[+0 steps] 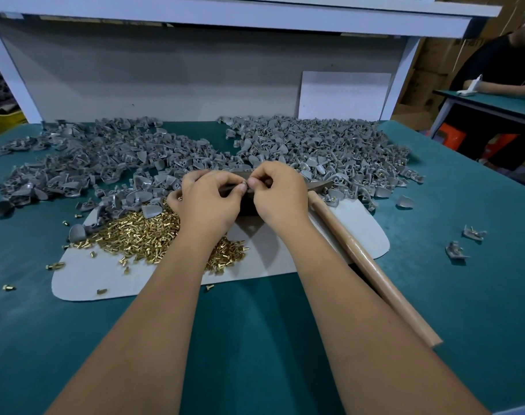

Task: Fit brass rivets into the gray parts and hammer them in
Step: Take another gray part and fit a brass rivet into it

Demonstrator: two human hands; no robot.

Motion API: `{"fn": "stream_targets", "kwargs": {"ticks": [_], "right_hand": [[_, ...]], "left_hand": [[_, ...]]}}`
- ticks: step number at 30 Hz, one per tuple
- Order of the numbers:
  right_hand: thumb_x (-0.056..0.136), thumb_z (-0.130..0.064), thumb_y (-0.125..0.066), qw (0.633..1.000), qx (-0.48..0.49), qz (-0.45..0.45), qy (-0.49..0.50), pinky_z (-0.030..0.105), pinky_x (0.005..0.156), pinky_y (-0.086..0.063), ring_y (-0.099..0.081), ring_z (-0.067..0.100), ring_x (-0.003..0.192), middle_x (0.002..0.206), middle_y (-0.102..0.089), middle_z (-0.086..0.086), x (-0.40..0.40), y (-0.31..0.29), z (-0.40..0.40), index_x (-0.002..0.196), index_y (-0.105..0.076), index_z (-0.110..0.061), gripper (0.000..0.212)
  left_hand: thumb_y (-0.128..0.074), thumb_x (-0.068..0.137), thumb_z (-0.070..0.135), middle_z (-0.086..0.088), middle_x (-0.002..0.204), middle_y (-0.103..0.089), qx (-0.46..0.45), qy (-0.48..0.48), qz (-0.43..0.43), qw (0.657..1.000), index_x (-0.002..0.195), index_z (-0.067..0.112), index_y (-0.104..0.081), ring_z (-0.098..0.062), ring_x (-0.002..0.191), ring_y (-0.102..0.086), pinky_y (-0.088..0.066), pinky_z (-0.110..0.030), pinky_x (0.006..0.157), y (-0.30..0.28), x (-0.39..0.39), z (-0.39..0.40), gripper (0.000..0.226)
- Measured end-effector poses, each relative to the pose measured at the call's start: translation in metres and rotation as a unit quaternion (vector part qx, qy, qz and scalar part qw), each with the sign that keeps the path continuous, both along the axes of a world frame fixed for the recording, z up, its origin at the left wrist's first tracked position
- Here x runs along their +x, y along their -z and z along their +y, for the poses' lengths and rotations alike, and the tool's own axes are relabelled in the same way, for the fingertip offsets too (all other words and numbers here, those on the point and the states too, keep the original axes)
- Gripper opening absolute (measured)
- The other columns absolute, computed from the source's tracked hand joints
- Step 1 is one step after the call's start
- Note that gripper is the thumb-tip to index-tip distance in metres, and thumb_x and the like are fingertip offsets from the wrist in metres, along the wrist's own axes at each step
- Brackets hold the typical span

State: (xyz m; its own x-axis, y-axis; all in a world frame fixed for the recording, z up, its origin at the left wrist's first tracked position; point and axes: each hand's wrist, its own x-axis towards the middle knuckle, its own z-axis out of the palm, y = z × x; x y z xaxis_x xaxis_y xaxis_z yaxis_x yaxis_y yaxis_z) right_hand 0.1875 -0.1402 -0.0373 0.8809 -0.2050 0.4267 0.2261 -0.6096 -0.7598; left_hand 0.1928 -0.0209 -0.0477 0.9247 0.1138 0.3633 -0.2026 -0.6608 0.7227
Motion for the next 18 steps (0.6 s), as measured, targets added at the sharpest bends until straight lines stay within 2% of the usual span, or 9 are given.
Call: {"fn": "stream_targets", "kwargs": {"ticks": [3,5,8,10,12,15,18], "right_hand": [[0.088,-0.011,-0.061,1.000,-0.005,-0.016,-0.015,0.026,0.070,-0.041,-0.055,0.011,0.081,0.087,-0.063,-0.004,-0.003,0.001,-0.003,0.081,-0.068,-0.015,0.011],[0.092,-0.011,-0.056,0.999,0.032,-0.016,-0.040,0.026,0.080,-0.045,-0.057,0.010,0.089,0.094,-0.066,-0.003,-0.006,0.002,-0.009,0.090,-0.071,-0.015,0.015],[0.096,-0.013,-0.049,0.993,0.103,-0.002,-0.063,0.028,0.090,-0.048,-0.060,0.009,0.100,0.106,-0.067,-0.004,-0.009,0.001,-0.012,0.108,-0.070,-0.018,0.024],[0.095,-0.013,-0.050,0.993,0.102,-0.016,-0.060,0.025,0.090,-0.047,-0.058,0.006,0.101,0.109,-0.067,-0.006,-0.011,0.002,-0.010,0.112,-0.068,-0.019,0.026],[0.091,-0.012,-0.053,0.995,0.071,-0.038,-0.054,0.025,0.088,-0.047,-0.058,0.006,0.099,0.109,-0.066,-0.007,-0.013,0.004,-0.007,0.114,-0.067,-0.020,0.028],[0.085,-0.014,-0.059,0.995,0.011,-0.084,-0.043,0.034,0.083,-0.052,-0.059,0.011,0.093,0.100,-0.066,-0.008,-0.016,0.007,-0.005,0.113,-0.067,-0.022,0.030],[0.085,-0.020,-0.063,0.992,-0.014,-0.119,-0.026,0.036,0.077,-0.053,-0.059,0.011,0.089,0.091,-0.064,-0.014,-0.017,0.006,-0.005,0.110,-0.068,-0.023,0.026]], "left_hand": [[-0.065,0.091,0.040,0.027,0.100,-0.054,-0.002,0.002,-0.004,1.000,0.082,0.047,-0.062,-0.009,0.129,-0.030,-0.015,-0.042,0.103,0.000,0.000,0.000,0.012],[-0.064,0.092,0.038,0.028,0.103,-0.056,-0.009,0.010,-0.001,1.000,0.084,0.045,-0.063,-0.008,0.130,-0.030,-0.015,-0.044,0.107,0.000,0.000,0.000,0.011],[-0.063,0.094,0.035,0.018,0.127,-0.056,-0.039,0.023,0.021,0.999,0.082,0.041,-0.064,-0.007,0.135,-0.025,-0.014,-0.040,0.108,-0.003,-0.002,0.002,0.014],[-0.063,0.093,0.034,0.008,0.141,-0.041,-0.092,0.032,0.039,0.994,0.077,0.039,-0.065,-0.012,0.139,-0.021,-0.012,-0.033,0.104,-0.007,-0.006,0.002,0.017],[-0.064,0.093,0.033,0.007,0.140,-0.035,-0.142,0.046,0.043,0.988,0.074,0.039,-0.066,-0.016,0.141,-0.022,-0.012,-0.031,0.105,-0.011,-0.009,0.003,0.020],[-0.064,0.092,0.029,0.008,0.137,-0.036,-0.175,0.072,0.031,0.981,0.074,0.038,-0.069,-0.013,0.141,-0.024,-0.016,-0.041,0.117,-0.015,-0.011,0.004,0.020],[-0.064,0.091,0.029,0.002,0.140,-0.040,-0.187,0.082,0.025,0.979,0.078,0.035,-0.071,-0.013,0.140,-0.025,-0.018,-0.050,0.119,-0.015,-0.010,0.004,0.016]]}}
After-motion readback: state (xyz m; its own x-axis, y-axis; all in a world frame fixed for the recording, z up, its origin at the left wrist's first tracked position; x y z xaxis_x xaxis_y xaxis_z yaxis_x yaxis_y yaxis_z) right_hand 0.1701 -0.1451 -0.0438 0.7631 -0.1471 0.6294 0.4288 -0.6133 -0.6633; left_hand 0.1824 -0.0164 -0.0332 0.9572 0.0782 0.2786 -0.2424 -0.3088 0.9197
